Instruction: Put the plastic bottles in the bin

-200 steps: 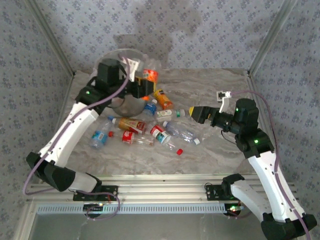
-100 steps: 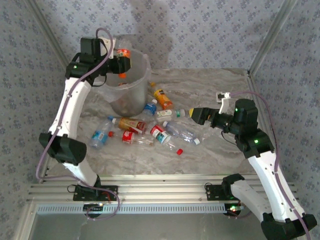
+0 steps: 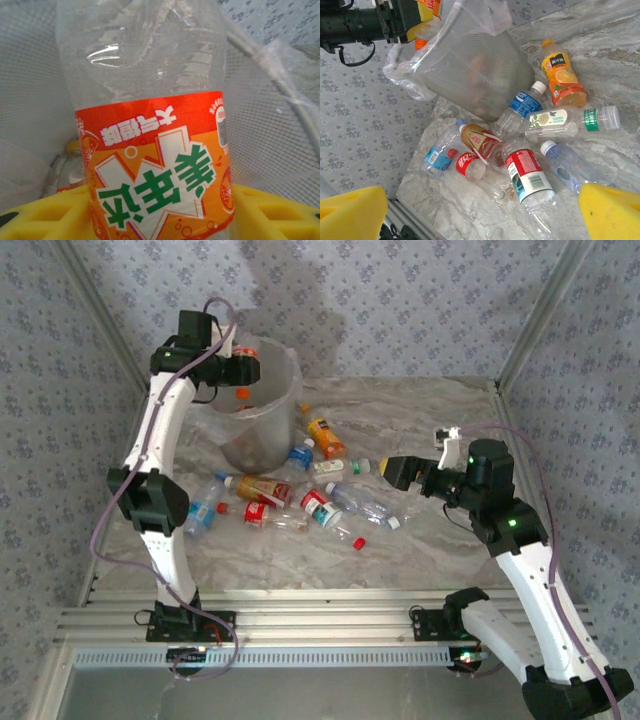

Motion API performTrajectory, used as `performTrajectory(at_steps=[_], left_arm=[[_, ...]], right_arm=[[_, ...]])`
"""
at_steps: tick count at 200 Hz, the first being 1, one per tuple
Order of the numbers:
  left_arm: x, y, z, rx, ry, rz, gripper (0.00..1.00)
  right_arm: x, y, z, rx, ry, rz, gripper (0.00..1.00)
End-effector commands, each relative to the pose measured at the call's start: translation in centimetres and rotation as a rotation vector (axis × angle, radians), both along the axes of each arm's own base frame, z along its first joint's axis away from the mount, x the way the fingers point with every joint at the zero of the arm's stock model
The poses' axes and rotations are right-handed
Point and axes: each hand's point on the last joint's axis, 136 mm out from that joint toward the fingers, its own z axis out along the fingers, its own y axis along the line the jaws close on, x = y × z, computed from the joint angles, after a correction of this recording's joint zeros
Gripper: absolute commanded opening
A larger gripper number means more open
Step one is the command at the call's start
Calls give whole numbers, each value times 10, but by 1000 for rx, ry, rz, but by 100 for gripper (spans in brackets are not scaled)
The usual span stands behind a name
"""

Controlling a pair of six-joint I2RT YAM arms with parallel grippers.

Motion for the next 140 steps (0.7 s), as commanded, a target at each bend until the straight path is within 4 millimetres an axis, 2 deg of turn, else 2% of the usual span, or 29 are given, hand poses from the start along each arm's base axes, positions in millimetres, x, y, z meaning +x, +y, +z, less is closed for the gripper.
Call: performTrajectory(at_steps=[1, 26, 57, 81, 126, 140], left_arm=[[-4, -4, 4, -29, 22, -9, 63], [-6, -5, 8, -45, 19, -6, 70], [-12, -6, 23, -59, -11, -9, 80], [-19, -6, 39, -77, -46, -13, 81], [-46, -8, 80, -129, -128, -35, 82], [-58, -10, 91, -148, -159, -49, 89]], right_arm=[[1, -6, -9, -35, 24, -29, 100], [5, -12, -19, -53, 69, -77, 100], [8, -18, -34, -81, 116, -114, 100], [8, -19, -41, -91, 136, -119, 100], [9, -45, -82, -212, 282, -246, 100], [11, -56, -95, -250, 321, -306, 100]])
